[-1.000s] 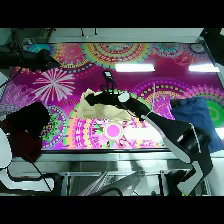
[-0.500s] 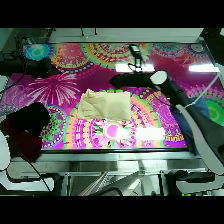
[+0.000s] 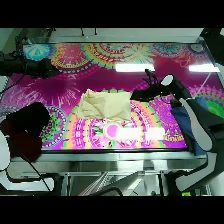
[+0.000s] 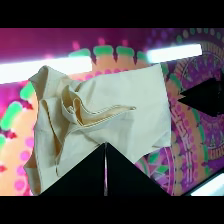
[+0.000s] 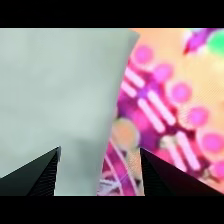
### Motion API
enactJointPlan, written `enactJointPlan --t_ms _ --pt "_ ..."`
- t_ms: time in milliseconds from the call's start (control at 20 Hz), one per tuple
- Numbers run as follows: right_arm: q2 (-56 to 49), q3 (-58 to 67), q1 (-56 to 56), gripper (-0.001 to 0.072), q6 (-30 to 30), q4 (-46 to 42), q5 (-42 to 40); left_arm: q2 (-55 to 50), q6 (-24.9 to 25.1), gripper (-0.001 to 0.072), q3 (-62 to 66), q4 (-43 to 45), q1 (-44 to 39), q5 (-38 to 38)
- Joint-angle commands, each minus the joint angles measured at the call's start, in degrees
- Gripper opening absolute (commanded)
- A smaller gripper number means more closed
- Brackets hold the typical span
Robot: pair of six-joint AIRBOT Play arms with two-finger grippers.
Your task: Fold the shirts.
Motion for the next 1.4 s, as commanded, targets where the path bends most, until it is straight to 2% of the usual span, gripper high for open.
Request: enactJointPlan --t_ms 0,150,300,400,550,600,650,850,1100,1350 --pt "-5.95 -0.04 -0.02 0.0561 -2.19 5.79 1.73 0.04 0.04 0.0013 -0.02 0.04 0.04 0.00" --pt "-8.48 -0.04 -0.02 0.0560 -5.86 11.93 1.68 0.04 0.04 0.0013 -0.02 0.02 0.04 -0.02" --pt "-9.79 -0.04 -0.07 0.0557 -7.78 14.51 1.31 0.04 0.02 0.0013 -0.02 0.02 0.04 0.00" --pt "-9.86 -0.02 -0.07 0.0357 -11.58 18.80 1.90 0.04 0.00 0.0013 -0.02 0.02 0.04 0.00" --pt "-9.86 0.00 -0.15 0.0368 -18.40 31.06 4.13 0.04 -0.07 0.0014 -0.02 0.00 0.04 0.00" --pt "-9.86 0.00 -0.15 0.0413 -19.12 32.37 4.31 0.04 -0.07 0.0013 -0.02 0.00 0.04 0.00" --pt "-9.86 -0.02 -0.15 0.0506 -19.10 32.39 4.31 0.04 -0.09 0.0014 -0.02 0.02 0.04 0.00" --pt "-9.88 -0.02 -0.17 0.0503 -19.08 30.84 4.22 0.04 -0.07 0.0013 -0.02 0.04 0.04 -0.02" --pt "-10.16 -0.04 -0.15 0.0504 -15.98 22.88 3.65 0.04 -0.07 0.0014 -0.02 0.04 0.04 -0.02" --pt "-13.25 -0.04 1.31 0.0503 -16.00 24.79 3.72 0.04 -0.04 0.0014 -0.02 0.04 0.04 -0.02"
